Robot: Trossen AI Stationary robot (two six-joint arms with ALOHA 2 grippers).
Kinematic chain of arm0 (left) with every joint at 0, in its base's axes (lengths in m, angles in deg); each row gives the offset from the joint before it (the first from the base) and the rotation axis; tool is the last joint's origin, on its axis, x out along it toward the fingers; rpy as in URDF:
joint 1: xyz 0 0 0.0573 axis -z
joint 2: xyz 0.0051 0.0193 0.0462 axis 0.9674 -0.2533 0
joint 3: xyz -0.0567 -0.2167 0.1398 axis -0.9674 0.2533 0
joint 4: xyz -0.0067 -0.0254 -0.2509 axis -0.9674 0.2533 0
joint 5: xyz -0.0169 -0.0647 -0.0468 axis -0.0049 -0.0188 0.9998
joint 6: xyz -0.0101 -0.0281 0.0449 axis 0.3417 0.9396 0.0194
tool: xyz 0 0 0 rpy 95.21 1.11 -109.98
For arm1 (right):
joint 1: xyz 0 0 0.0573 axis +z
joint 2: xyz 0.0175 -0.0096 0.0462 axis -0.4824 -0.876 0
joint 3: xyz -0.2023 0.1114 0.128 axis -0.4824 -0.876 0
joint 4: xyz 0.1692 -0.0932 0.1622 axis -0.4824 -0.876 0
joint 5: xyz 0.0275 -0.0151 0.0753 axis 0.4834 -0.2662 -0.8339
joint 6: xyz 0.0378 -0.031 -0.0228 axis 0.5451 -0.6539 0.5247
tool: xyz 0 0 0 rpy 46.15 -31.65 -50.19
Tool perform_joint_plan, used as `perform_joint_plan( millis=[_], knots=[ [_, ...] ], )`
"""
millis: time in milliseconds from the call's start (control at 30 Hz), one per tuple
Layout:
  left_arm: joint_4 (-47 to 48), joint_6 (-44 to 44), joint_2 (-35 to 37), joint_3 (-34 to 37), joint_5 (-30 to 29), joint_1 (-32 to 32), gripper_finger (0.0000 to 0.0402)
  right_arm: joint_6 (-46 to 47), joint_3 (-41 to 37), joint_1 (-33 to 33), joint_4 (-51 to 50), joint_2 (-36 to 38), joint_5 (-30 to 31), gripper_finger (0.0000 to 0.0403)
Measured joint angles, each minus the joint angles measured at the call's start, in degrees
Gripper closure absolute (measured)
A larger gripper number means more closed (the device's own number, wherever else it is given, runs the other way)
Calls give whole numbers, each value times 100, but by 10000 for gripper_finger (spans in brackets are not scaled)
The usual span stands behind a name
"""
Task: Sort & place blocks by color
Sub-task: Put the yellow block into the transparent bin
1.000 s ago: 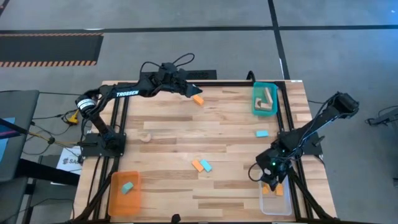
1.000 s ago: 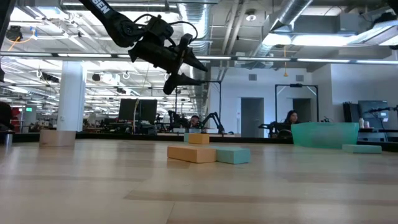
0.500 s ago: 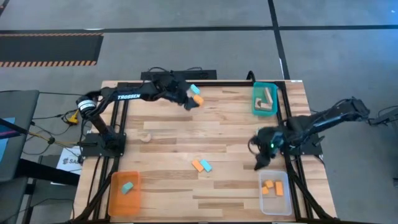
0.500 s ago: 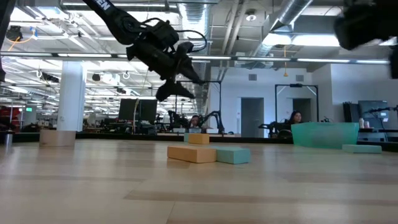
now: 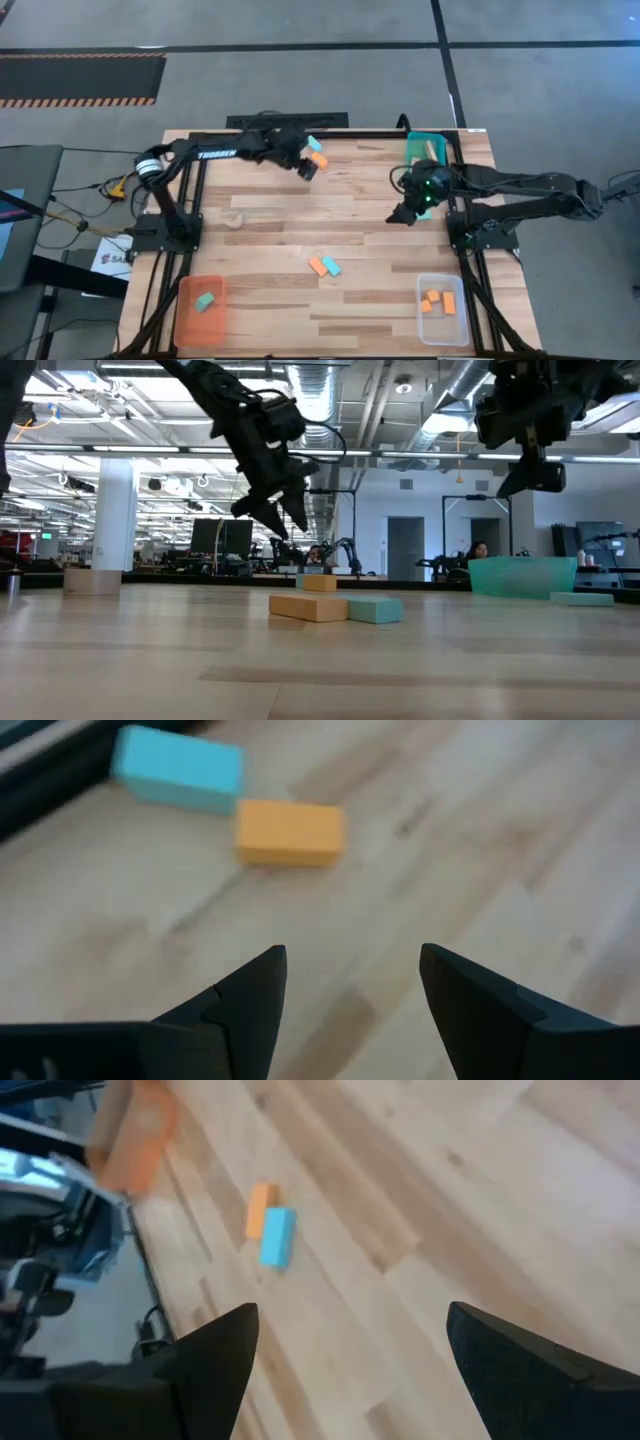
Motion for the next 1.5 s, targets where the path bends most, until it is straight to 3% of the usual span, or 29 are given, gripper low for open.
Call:
perform_joint_plan(
  millis=[300, 533, 633, 733, 900, 1167, 1500],
  knots=[
    [1882, -772, -1844, -2715, 315, -336, 182, -524, 0, -299, -33, 2, -19, 60],
    [2910, -4421, -2765, -4272, 547, -294, 182, -722, 0, -264, -57, 0, -28, 60],
    [2928, -6391, -2879, -4392, 522, -178, 182, -739, 0, -262, -58, 0, -28, 61],
    [2791, -7545, -2883, -4239, 260, -75, 182, -736, 0, -262, -60, 0, -90, 60],
    [2618, -8099, -2885, -4176, 730, -182, 182, -717, 0, -262, -60, 1, -320, 62],
    [2468, -9364, -2885, -4065, 645, -522, 182, -669, 0, -262, -60, 0, -482, 62],
    [2588, -9591, -3204, -3901, 933, -767, 182, -263, 0, -271, -56, 0, -901, 65]
  ],
)
